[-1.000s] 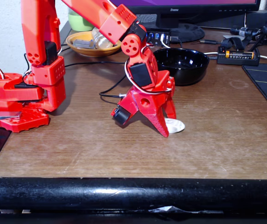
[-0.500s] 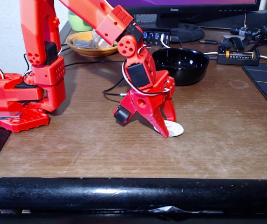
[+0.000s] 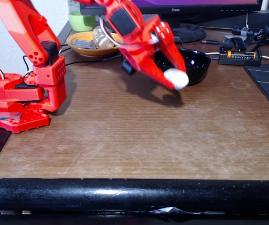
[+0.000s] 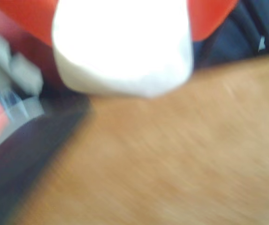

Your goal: Ramasse la gomme et mets-la dans le bol.

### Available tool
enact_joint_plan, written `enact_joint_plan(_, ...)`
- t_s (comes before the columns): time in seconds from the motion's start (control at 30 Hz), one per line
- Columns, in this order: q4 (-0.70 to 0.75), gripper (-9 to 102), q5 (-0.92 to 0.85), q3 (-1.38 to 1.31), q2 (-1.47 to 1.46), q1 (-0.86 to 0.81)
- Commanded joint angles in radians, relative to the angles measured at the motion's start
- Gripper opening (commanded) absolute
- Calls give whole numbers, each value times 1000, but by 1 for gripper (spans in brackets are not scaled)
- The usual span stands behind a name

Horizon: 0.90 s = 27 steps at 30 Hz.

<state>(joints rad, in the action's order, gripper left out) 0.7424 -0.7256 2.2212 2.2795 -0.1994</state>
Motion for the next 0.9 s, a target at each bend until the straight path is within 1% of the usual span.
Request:
enact_joint_plan(0.0,98,-6,140,-100,221,9)
enact_joint_plan(0.1,169,-6,204,-83,313,31)
enact_joint_plan(0.23,308,-6,193,-63,417,117)
enact_joint_plan(0.37,477,-6,147,-84,466,255)
enact_joint_plan(0.5,592,-6,153,-160,431,403)
enact_joint_plan(0.63,626,-6,190,-227,374,532)
enact_joint_plan(0.77,546,-6,190,-195,336,603)
enact_joint_plan(0.87,472,-6,192,-183,268,571)
